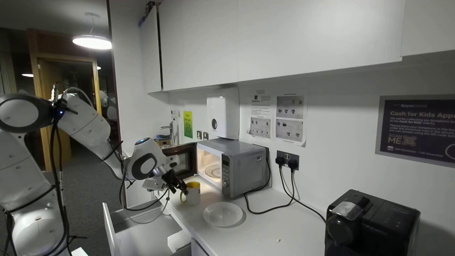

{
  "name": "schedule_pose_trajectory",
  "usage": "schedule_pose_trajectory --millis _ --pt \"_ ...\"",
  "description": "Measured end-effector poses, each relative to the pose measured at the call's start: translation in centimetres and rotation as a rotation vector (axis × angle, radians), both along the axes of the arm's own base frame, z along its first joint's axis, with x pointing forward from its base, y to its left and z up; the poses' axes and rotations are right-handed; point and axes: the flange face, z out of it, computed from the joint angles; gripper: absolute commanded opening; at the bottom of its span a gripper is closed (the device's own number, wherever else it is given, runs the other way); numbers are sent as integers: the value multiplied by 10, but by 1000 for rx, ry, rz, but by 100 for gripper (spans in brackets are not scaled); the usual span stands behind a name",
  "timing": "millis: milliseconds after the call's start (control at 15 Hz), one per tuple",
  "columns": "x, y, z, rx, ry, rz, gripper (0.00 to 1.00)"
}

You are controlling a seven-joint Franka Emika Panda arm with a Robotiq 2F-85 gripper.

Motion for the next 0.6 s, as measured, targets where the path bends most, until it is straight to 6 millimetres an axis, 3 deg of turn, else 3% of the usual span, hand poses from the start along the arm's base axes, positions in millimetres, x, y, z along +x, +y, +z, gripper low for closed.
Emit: schedule_pose_trajectory --millis 600 --pt "16 7 -5 27 -57 -71 100"
